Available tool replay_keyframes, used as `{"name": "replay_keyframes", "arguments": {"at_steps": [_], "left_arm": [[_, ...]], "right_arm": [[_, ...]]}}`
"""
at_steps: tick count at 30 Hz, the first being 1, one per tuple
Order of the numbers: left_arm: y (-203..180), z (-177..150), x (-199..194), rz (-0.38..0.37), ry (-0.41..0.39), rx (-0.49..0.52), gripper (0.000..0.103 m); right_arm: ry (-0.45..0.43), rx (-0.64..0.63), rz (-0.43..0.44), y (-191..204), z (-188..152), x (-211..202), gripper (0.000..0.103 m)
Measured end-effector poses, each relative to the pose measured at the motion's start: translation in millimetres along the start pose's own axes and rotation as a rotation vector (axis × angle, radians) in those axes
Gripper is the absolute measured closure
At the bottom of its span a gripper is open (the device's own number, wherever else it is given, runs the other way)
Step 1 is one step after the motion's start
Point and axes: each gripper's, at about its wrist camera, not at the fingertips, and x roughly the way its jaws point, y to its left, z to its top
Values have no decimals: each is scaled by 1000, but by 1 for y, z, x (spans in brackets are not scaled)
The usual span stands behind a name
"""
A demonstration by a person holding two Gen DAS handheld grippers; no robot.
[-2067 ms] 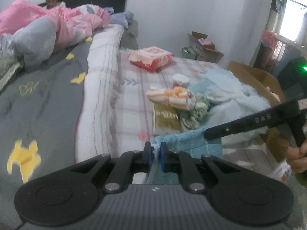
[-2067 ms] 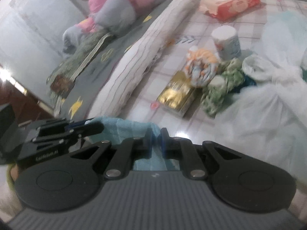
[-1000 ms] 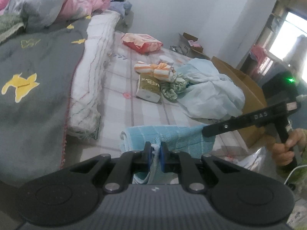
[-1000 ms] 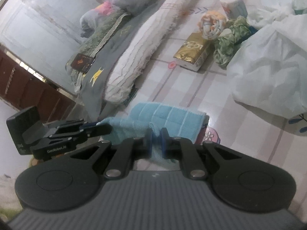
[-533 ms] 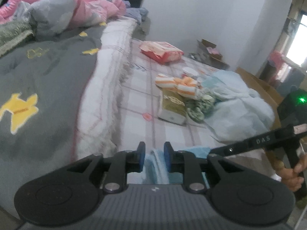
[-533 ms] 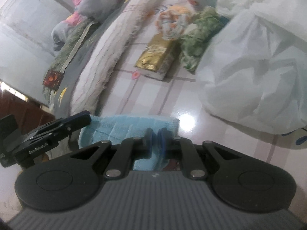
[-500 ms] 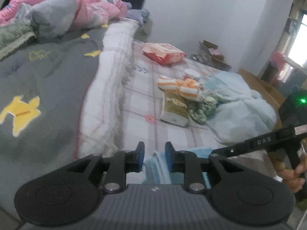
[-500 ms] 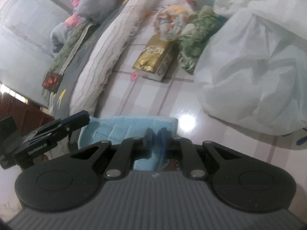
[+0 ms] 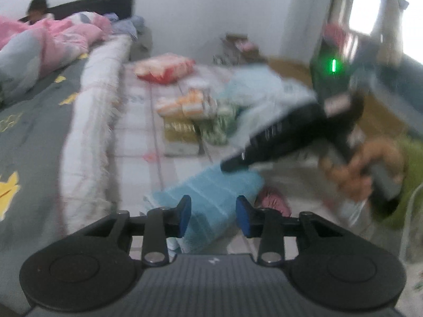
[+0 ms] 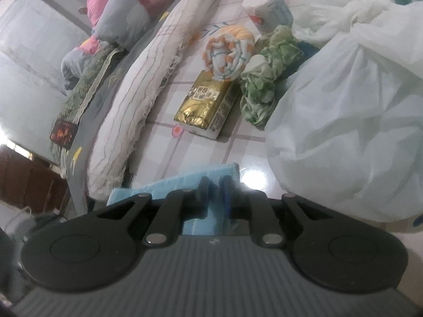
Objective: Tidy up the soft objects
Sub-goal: 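Lift the blue checked towel with the right tool off the bed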
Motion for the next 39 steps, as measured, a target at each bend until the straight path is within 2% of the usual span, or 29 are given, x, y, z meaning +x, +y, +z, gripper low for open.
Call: {"name": "replay_keyframes", "arguments": {"at_steps": [1,6,9,13,17,19,23,28,31,33,35,39], "left_arm": [[-3,0,8,3,20,19,59],[-6,-4,32,15,84,80,36],[-8,-6,35,3,94,98,25],[-11,-6,44,31,120,120,23],[-16,-6,48,61,127,151,25],[-16,-6,48,71,125,154,27],[-4,-3,46,57,112,89,36],[13,0,44,22,95,-5,38],[12,1,46,27,97,7,37],[10,1,48,32,99,17,37],[10,2,49,38,100,16,38],[14,4,48,74,96,-1,63]], "right_arm": [[-3,11,4,-1,0,-1,88],[-40,71,33,-4,-5,-24,53],[-47,110,63,-7,-11,-43,48],[2,175,89,-15,-25,-50,45],[82,229,97,-15,-38,-31,45],[90,242,123,-13,-40,-22,46],[85,244,143,-2,-37,-9,46],[54,284,165,4,-32,6,47],[36,315,176,3,-29,14,56],[28,309,156,6,-27,19,73],[24,306,144,6,-27,23,80],[11,294,132,6,-26,26,86]]}}
